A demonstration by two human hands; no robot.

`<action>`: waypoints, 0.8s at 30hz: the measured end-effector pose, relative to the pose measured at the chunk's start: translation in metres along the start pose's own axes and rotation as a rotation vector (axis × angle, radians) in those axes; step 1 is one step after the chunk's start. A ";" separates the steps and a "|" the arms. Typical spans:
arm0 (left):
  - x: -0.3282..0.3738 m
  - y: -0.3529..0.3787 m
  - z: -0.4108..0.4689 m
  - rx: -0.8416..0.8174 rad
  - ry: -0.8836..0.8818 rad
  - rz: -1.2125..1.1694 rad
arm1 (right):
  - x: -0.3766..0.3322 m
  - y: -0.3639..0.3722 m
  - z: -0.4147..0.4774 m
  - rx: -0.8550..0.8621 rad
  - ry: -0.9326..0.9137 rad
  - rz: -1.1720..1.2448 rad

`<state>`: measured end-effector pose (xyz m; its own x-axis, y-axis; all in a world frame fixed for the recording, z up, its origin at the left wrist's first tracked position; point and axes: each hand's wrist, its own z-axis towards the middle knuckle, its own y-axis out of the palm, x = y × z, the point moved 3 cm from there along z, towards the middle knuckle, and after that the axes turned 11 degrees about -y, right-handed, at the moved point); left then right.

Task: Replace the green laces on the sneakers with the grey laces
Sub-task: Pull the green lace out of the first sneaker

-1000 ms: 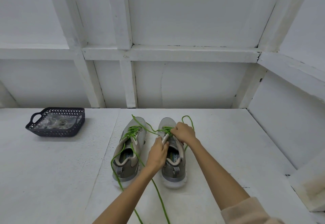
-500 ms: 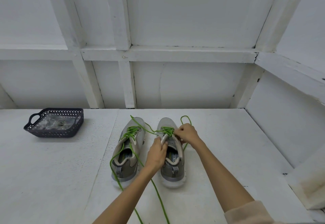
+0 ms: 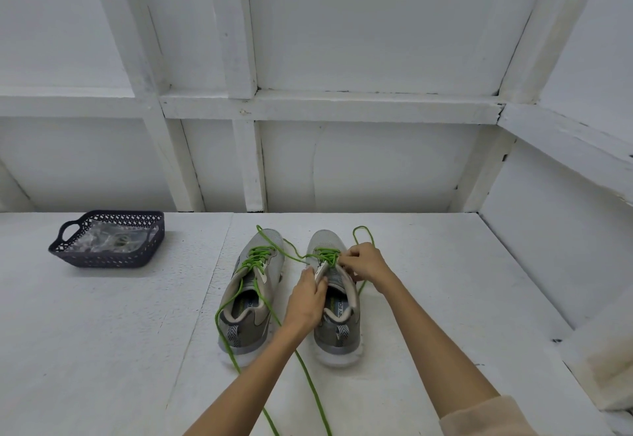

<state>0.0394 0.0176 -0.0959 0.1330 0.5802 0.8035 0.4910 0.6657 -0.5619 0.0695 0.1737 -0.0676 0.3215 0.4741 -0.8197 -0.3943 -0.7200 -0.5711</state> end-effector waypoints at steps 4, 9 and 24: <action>0.001 0.001 0.000 0.004 0.001 0.021 | 0.007 -0.001 0.000 0.013 0.032 0.103; 0.000 0.001 0.000 0.006 0.000 0.014 | 0.005 0.000 -0.003 0.024 0.100 0.275; -0.002 0.002 0.003 0.015 -0.007 0.024 | 0.005 -0.002 -0.006 0.088 0.053 0.302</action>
<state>0.0375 0.0189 -0.0995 0.1385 0.5991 0.7886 0.4749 0.6586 -0.5837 0.0774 0.1741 -0.0706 0.2218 0.2165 -0.9508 -0.5510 -0.7766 -0.3054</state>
